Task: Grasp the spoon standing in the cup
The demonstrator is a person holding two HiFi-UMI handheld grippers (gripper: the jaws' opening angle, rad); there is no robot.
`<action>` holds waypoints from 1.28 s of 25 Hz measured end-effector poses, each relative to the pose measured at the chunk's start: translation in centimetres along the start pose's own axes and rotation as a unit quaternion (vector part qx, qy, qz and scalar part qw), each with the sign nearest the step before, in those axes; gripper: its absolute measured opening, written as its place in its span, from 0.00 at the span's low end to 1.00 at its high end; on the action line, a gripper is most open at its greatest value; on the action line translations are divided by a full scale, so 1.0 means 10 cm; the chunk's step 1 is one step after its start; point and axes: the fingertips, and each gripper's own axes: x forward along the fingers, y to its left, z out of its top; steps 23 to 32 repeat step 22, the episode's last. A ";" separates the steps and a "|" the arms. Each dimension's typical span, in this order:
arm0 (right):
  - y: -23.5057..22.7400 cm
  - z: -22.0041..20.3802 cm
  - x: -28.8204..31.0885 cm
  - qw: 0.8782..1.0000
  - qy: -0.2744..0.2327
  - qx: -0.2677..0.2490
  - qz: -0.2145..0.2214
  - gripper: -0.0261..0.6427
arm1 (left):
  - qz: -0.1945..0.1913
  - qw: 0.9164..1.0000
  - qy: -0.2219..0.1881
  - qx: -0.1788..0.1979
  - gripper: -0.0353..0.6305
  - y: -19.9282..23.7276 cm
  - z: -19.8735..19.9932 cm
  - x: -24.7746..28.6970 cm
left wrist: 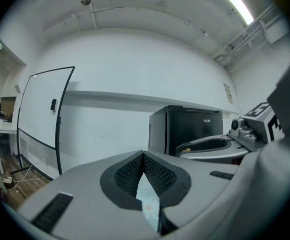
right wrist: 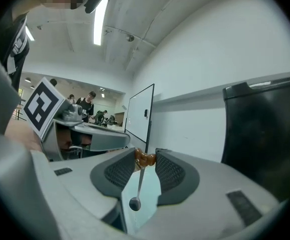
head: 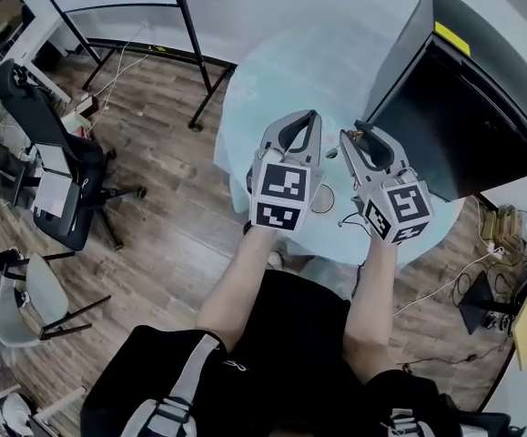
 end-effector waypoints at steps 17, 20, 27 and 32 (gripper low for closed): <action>-0.02 0.11 -0.02 1.000 -0.004 -0.018 0.002 0.24 | 0.003 1.000 -0.001 -0.018 0.06 0.04 -0.03 -0.01; -0.05 0.09 -0.03 1.000 -0.002 -0.017 0.001 0.24 | -0.001 1.000 0.001 -0.017 0.06 0.00 -0.04 0.04; -0.02 0.05 -0.04 1.000 0.002 -0.014 0.001 0.24 | -0.004 1.000 0.008 -0.017 0.06 -0.02 -0.09 0.03; -0.02 0.05 -0.04 1.000 0.002 -0.014 0.001 0.24 | -0.004 1.000 0.008 -0.017 0.06 -0.02 -0.09 0.03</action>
